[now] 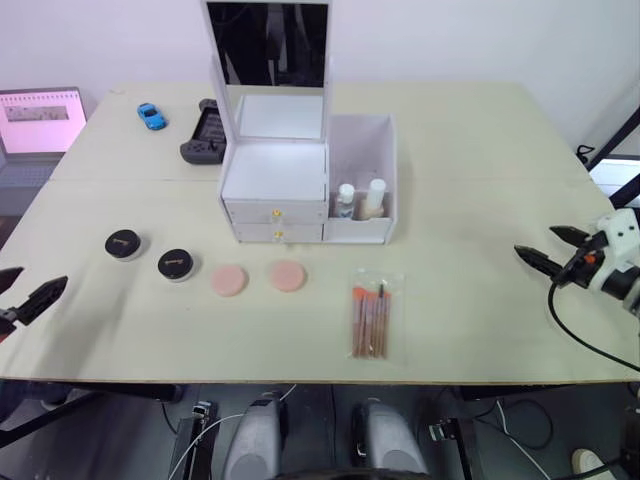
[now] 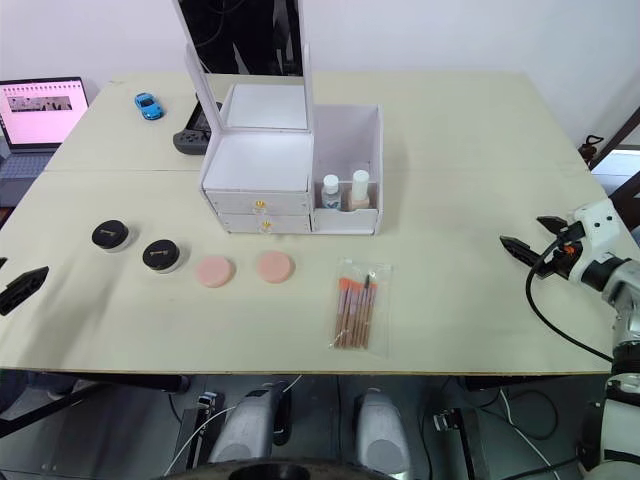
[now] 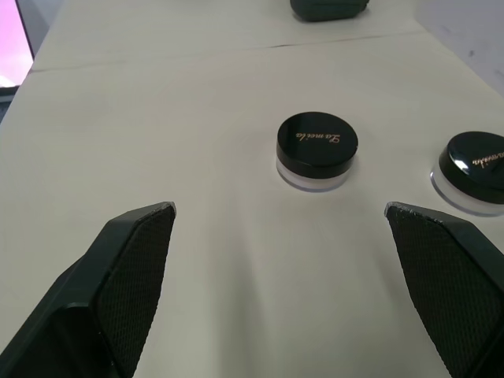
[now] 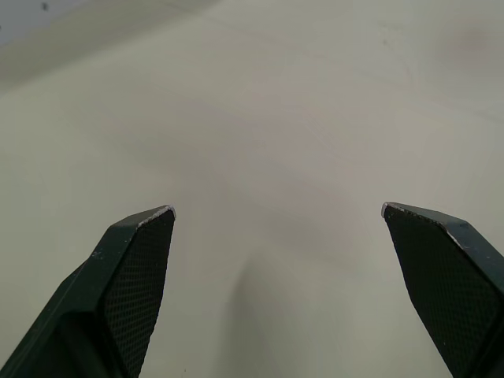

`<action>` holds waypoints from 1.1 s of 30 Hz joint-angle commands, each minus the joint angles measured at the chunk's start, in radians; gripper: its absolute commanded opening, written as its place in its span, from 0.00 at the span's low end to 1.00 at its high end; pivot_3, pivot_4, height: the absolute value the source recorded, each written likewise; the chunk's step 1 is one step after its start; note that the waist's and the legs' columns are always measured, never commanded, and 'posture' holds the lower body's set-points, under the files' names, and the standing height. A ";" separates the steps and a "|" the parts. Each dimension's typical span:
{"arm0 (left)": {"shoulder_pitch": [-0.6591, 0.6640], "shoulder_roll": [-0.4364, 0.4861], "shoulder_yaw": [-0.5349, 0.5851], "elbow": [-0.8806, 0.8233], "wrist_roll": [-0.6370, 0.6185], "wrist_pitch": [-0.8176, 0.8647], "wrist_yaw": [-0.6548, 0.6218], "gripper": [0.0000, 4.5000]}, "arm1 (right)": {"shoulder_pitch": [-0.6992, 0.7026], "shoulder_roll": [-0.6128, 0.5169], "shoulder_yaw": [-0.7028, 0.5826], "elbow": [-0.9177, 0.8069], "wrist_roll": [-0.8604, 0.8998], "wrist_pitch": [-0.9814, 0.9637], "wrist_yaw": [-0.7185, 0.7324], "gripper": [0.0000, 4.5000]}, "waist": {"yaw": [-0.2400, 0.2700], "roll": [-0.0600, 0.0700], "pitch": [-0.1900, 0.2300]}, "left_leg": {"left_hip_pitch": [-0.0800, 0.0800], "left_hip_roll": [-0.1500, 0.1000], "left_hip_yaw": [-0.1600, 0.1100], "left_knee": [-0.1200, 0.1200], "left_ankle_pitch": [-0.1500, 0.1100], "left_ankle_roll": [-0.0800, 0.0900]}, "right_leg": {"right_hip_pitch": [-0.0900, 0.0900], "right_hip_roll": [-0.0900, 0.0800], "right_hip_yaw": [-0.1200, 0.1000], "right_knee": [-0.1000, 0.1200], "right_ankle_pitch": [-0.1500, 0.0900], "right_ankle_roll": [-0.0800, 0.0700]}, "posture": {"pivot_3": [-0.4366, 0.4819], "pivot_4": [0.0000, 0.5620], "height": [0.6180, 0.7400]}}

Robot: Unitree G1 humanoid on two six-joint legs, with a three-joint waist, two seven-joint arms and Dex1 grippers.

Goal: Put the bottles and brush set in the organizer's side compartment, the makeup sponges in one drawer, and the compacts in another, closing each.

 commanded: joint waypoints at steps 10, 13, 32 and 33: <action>-0.145 0.091 -0.169 -0.476 -0.144 0.261 -0.071 1.00 | -0.079 -0.017 0.066 -0.483 0.172 0.389 0.134 0.99 | 0.005 0.000 0.000 | 0.000 0.001 0.000 0.000 0.000 -0.001 | 0.001 0.000 0.000 0.000 0.001 0.000 | 0.48 0.27 1.00; -0.204 0.102 -0.267 -0.616 -0.165 0.317 -0.073 1.00 | -0.005 -0.033 0.104 -0.753 0.257 0.578 0.141 0.99 | 0.006 0.000 0.000 | 0.000 0.001 0.000 -0.001 0.000 0.000 | 0.001 0.001 0.000 0.000 0.001 0.000 | 0.48 0.27 1.00; -0.676 -0.316 -0.736 -0.809 -0.591 1.033 0.447 0.47 | 0.196 -0.092 -0.076 -1.335 0.620 1.218 -0.170 1.00 | 0.029 -0.002 0.000 | -0.001 0.004 -0.004 0.005 0.000 0.000 | 0.004 0.007 0.000 0.000 0.001 0.000 | 0.48 0.27 1.00; -0.686 -0.328 -0.764 -0.788 -0.572 1.059 0.462 0.35 | 0.190 -0.093 -0.089 -1.335 0.663 1.275 -0.196 1.00 | 0.029 -0.002 0.000 | -0.001 0.004 -0.004 0.005 0.000 0.000 | 0.004 0.007 0.000 0.000 0.001 0.000 | 0.48 0.27 1.00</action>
